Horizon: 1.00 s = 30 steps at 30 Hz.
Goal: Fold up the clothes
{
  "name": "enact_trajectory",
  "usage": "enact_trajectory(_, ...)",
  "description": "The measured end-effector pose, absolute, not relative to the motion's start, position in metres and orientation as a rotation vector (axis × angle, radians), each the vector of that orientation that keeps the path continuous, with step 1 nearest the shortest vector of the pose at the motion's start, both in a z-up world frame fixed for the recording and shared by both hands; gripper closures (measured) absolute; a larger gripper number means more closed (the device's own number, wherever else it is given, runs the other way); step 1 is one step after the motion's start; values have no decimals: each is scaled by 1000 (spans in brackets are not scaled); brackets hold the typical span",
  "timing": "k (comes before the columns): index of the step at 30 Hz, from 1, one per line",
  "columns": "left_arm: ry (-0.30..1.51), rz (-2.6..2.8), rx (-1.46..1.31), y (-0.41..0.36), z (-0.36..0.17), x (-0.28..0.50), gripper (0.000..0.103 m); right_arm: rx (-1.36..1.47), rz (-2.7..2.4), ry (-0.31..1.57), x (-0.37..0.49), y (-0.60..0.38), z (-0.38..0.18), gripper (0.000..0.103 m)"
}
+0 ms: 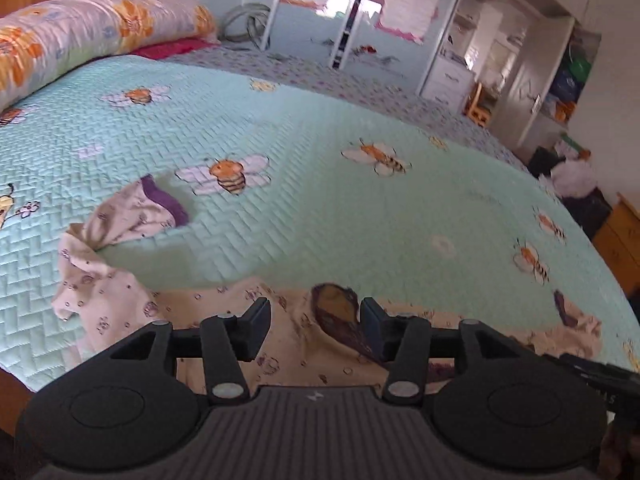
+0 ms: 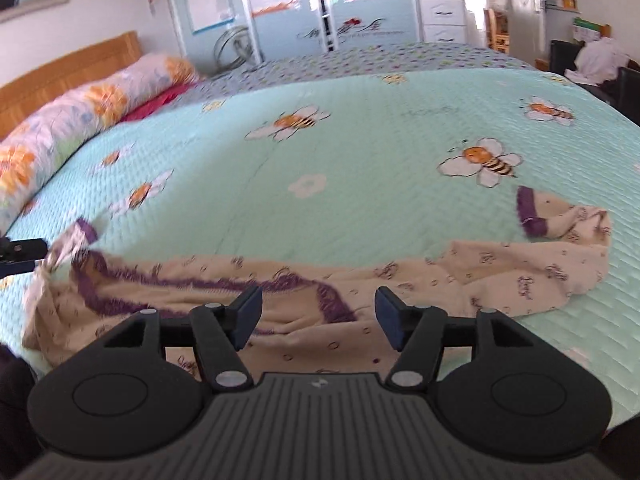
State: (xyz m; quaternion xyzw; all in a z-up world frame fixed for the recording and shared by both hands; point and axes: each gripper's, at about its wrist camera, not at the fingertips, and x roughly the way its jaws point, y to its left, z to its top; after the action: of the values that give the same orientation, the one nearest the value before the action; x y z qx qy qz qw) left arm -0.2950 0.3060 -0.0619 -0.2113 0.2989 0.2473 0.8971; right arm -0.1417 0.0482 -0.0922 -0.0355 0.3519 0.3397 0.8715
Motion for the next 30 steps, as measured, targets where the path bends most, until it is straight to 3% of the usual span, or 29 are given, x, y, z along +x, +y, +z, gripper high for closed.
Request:
enact_trajectory(7,723,489,-469,323,-87,-267,46,-121,695,825,-132,63,-116,41)
enact_trajectory(9,728,485,-477,323,-92,-265,54,-123,694,851,-130,64,-121,61)
enact_trajectory(10,730,483,-478,322,-94,-265,76,-116,696,863,-129,63,-123,85)
enact_trajectory(11,726,480,-485,321,-96,-266,99,-109,699,876,-129,62,-124,89)
enact_trajectory(13,698,472,-499,319,-94,-270,99,-60,707,871,-128,54,-121,94)
enact_trajectory(20,435,450,-397,304,-29,-289,100,119,745,664,-137,26,-63,97)
enact_trajectory(23,352,443,-371,302,-9,-293,99,114,742,685,-139,22,-66,97)
enact_trajectory(27,407,429,-416,305,-19,-297,99,102,736,722,-141,17,-72,96)
enact_trajectory(30,501,410,-448,302,-40,-305,98,93,731,749,-142,13,-77,88)
